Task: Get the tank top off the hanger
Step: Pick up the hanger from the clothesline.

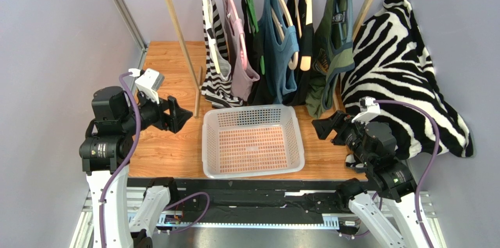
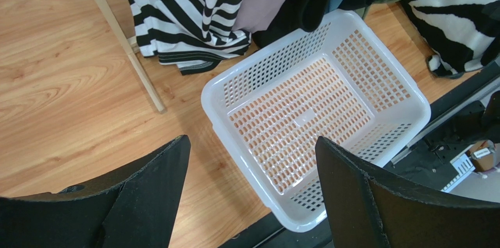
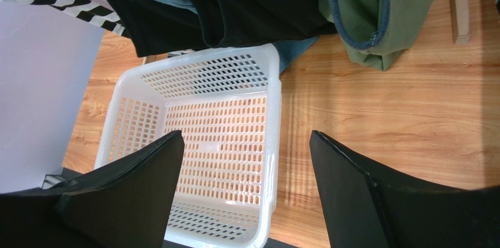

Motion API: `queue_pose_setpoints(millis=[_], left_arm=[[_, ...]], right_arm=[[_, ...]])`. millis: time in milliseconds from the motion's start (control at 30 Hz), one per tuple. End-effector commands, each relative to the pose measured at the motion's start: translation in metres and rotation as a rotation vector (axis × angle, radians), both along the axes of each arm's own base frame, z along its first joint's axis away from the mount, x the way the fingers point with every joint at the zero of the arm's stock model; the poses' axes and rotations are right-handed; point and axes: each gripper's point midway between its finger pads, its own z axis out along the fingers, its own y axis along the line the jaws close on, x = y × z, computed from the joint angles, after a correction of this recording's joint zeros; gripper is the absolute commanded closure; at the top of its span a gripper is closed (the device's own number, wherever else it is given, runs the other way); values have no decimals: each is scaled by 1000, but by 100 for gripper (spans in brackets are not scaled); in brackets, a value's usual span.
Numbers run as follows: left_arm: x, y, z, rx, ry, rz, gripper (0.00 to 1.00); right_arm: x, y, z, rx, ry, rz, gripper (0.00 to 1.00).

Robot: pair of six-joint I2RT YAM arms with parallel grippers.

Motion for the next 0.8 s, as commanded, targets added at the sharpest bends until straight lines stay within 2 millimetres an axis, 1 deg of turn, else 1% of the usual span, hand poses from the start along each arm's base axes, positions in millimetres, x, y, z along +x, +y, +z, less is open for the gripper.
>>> queue_pose_setpoints(millis=[0, 33, 67, 100, 133, 167, 200, 233, 267, 300, 333, 367, 400, 433, 467, 500, 533, 567, 600, 633, 667, 700, 733, 767], left_arm=[[6, -14, 32, -54, -84, -73, 12], [8, -16, 45, -62, -125, -91, 12], [11, -19, 52, -84, -129, -90, 15], [23, -15, 67, -81, -142, -49, 18], [29, -17, 75, -73, -153, -51, 19], [41, -23, 77, -64, -138, -65, 18], [48, -18, 100, -48, -193, -19, 18], [52, -25, 110, -49, -209, -35, 18], [67, -26, 113, -49, -198, -21, 18], [67, -28, 139, -67, -252, -15, 18], [71, -31, 148, -76, -265, -13, 18], [83, -41, 149, -77, -248, -27, 18], [83, -42, 172, -84, -304, -14, 18], [89, -45, 177, -84, -313, -7, 19], [105, -54, 174, -75, -294, 1, 20], [108, -55, 192, -84, -338, 14, 20], [115, -58, 196, -86, -349, 25, 20], [131, -63, 193, -84, -335, 45, 20], [135, -64, 207, -98, -377, 53, 20], [140, -65, 211, -103, -386, 65, 20], [157, -67, 205, -103, -363, 95, 20], [158, -65, 219, -121, -393, 114, 20], [165, -65, 219, -127, -389, 134, 20], [177, -64, 215, -131, -373, 167, 20]], right_arm=[[8, -4, 21, -6, -65, -26, 17], [9, -1, 19, -6, -54, -17, 17], [10, -1, 17, -10, -44, -19, 17], [11, -1, 15, -15, -38, -18, 16], [13, -1, 12, -24, -26, -20, 16], [13, -1, 11, -29, -24, -22, 16], [14, -2, 11, -35, -27, -21, 16], [14, -2, 12, -36, -32, -25, 16], [14, -4, 13, -38, -36, -31, 16], [14, -5, 14, -42, -43, -37, 16], [15, -8, 15, -46, -47, -50, 16], [14, -8, 16, -48, -50, -52, 16], [14, -9, 16, -53, -52, -55, 17], [15, -10, 15, -56, -49, -58, 17], [15, -9, 13, -60, -41, -56, 17], [16, -11, 12, -65, -38, -66, 17], [16, -10, 12, -68, -35, -64, 17], [17, -10, 11, -72, -33, -62, 17], [17, -11, 12, -75, -35, -72, 17], [17, -10, 13, -77, -37, -70, 17], [17, -11, 13, -79, -36, -75, 17], [18, -12, 12, -85, -35, -84, 17], [18, -12, 14, -84, -41, -86, 17], [18, -12, 14, -89, -40, -86, 16]])
